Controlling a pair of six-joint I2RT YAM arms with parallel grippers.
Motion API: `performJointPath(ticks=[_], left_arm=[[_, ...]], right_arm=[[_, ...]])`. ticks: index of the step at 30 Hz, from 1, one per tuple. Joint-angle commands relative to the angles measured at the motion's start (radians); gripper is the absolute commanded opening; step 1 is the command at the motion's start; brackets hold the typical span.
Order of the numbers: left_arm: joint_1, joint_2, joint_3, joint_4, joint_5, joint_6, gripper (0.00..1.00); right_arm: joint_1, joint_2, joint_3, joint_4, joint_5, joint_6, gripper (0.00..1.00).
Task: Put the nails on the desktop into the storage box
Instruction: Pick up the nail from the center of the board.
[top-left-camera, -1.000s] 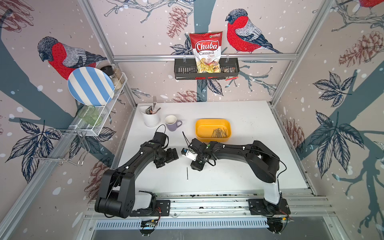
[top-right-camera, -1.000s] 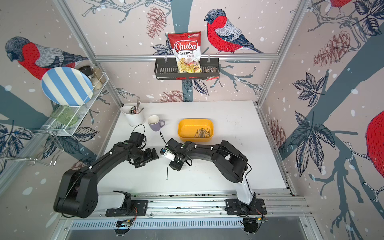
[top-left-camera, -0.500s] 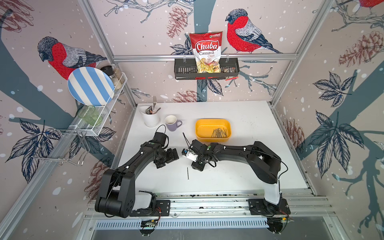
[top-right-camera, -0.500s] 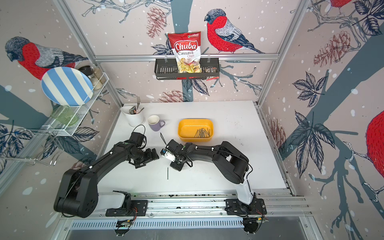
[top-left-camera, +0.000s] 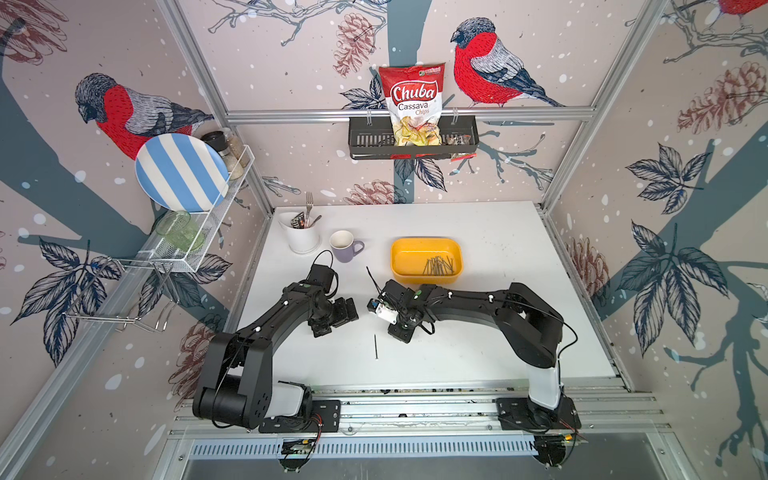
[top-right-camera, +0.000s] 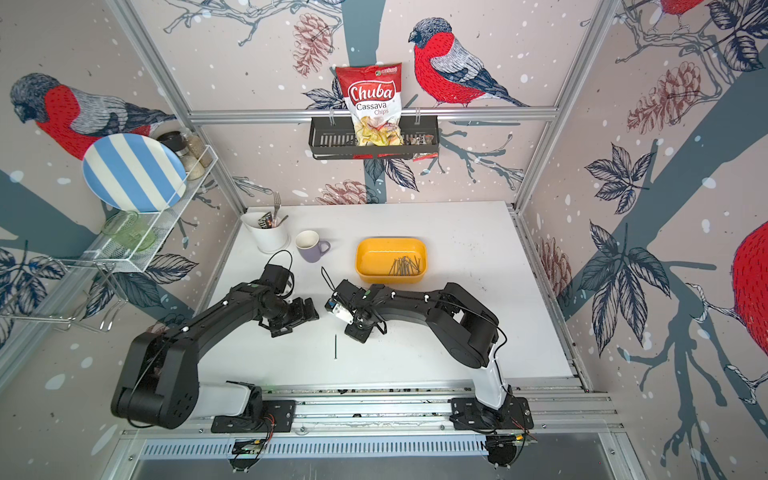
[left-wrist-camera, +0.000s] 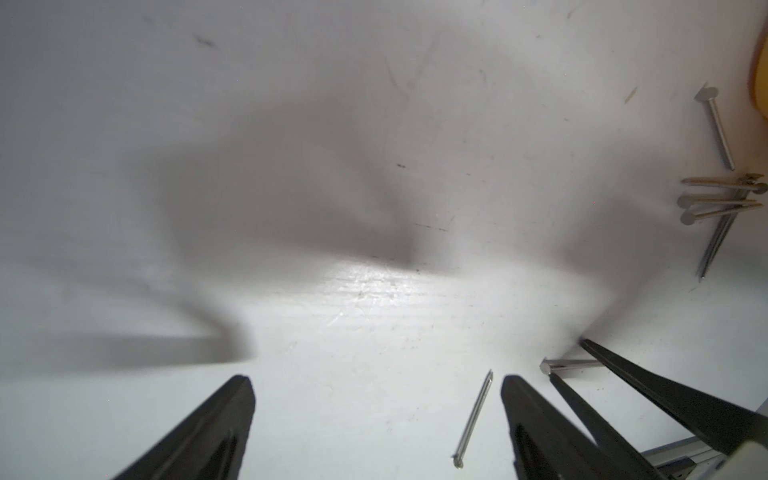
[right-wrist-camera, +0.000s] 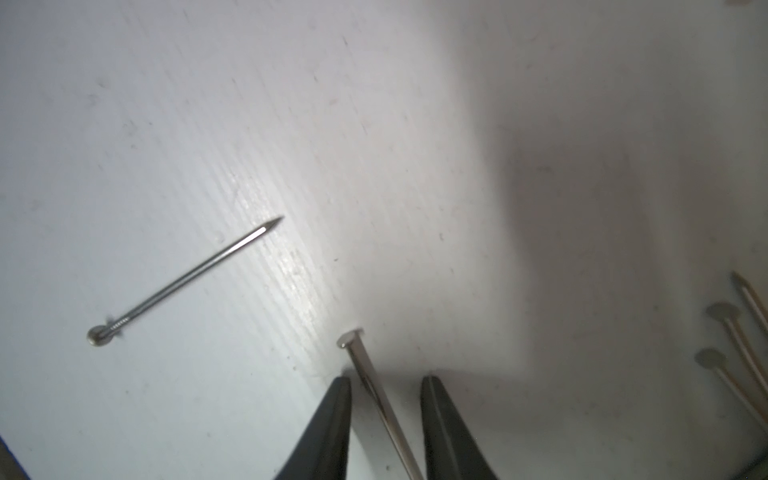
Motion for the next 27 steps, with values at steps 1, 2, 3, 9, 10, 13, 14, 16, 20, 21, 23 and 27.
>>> performJointPath(ticks=[1, 2, 3, 9, 10, 13, 14, 16, 20, 21, 23, 27], left_arm=[[0.003, 0.001, 0.011, 0.0, -0.007, 0.019, 0.95], [0.003, 0.003, 0.012, -0.001, -0.007, 0.019, 0.95], [0.003, 0.006, 0.013, -0.002, -0.009, 0.021, 0.95], [0.005, 0.012, 0.022, 0.004, -0.002, 0.022, 0.95], [0.005, 0.014, 0.026, 0.005, 0.001, 0.022, 0.95], [0.005, 0.024, 0.04, 0.011, 0.012, 0.025, 0.95], [0.005, 0.025, 0.043, 0.016, 0.019, 0.026, 0.95], [0.005, 0.027, 0.049, 0.025, 0.033, 0.029, 0.95], [0.005, 0.032, 0.052, 0.044, 0.043, 0.027, 0.95], [0.005, 0.033, 0.052, 0.049, 0.045, 0.027, 0.95], [0.005, 0.036, 0.053, 0.058, 0.047, 0.025, 0.96], [0.004, 0.042, 0.051, 0.072, 0.045, 0.022, 0.96]], right_arm=[[0.003, 0.038, -0.018, -0.199, 0.003, 0.002, 0.19], [0.003, 0.041, -0.019, -0.197, 0.004, 0.0, 0.16], [0.004, 0.042, -0.019, -0.194, 0.004, 0.0, 0.14], [-0.001, 0.043, 0.001, -0.193, 0.022, 0.001, 0.0], [-0.006, 0.042, 0.006, -0.192, 0.021, 0.005, 0.0], [-0.037, 0.017, 0.026, -0.189, 0.011, 0.03, 0.0], [-0.052, 0.005, 0.034, -0.189, 0.001, 0.038, 0.0], [-0.09, -0.037, 0.049, -0.176, -0.018, 0.054, 0.0], [-0.161, -0.114, 0.083, -0.155, -0.064, 0.093, 0.0], [-0.175, -0.132, 0.093, -0.153, -0.073, 0.101, 0.0], [-0.201, -0.159, 0.117, -0.155, -0.093, 0.119, 0.0], [-0.271, -0.21, 0.175, -0.142, -0.125, 0.18, 0.0]])
